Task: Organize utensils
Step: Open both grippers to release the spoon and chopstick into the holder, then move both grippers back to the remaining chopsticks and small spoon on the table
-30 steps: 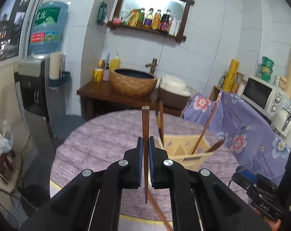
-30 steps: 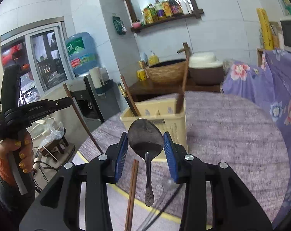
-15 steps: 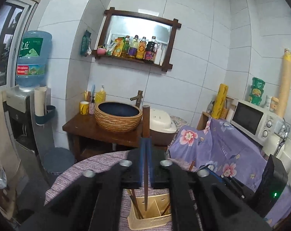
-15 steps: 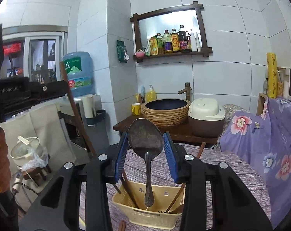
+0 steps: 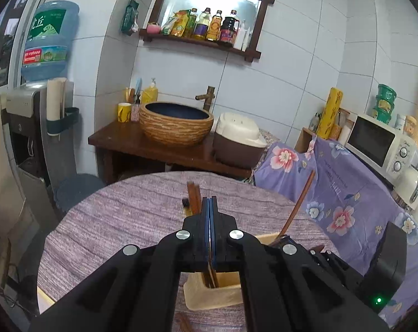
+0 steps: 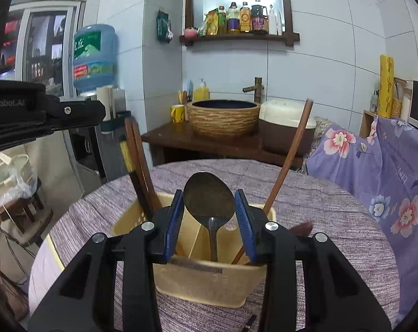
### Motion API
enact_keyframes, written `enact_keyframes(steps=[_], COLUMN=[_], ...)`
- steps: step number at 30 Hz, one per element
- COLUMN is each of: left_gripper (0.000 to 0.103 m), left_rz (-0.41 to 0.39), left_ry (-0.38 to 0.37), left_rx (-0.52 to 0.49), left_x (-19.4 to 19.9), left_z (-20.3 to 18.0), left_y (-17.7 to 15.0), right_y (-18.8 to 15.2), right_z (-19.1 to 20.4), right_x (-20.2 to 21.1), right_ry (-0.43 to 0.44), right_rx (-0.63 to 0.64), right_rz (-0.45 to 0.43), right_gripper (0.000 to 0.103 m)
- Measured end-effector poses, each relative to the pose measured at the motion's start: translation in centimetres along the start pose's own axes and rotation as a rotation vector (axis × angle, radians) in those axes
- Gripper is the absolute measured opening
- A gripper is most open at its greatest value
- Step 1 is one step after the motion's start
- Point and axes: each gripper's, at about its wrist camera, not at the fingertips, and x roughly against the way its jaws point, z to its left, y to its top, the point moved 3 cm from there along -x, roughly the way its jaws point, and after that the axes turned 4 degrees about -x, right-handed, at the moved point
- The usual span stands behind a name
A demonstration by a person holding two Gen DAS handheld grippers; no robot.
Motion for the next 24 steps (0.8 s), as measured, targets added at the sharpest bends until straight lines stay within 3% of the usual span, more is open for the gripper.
enact_keyframes(steps=[6,9,11,15,19,24], left_gripper=[0.003,0.016,0.033,0.042,0.044,0.044], left_rz=[0.030,0.045,0.061,0.093,0.161,0.286], left_ry=[-0.001,0.019,0.032,0.079,0.126,0.123], left_rx=[0.025,0.032,0.052,0.079,0.034,0.004], left_x=[0.1,0.3,0.4,0.8,0.8,0.3], left_z=[1.1,1.9,2.6,4.1,4.3,3.6], left_y=[-2.2,-3.4,-4.1,-6.0,-9.1,-14.5], right_y=[-1.3,-1.4,-1.4,-1.9,-4.4,-9.5], right_z=[0.0,0.2,0.3,0.1,-0.9,-2.9], right_x=[-0.5,-0.3,0.4,2.7,4.5,5.8], right_ry=[-0.004,-0.013,-0.014,-0.014,-0.034,-0.097], right_rx=[-0.002,0.011,0.015,0.005,-0.035,-0.103], right_rz=[0.012,0.003,-0.014,-0.012,0.062,0.208], right_gripper=[0.039,0.044,0.046,0.051,0.055,0.062])
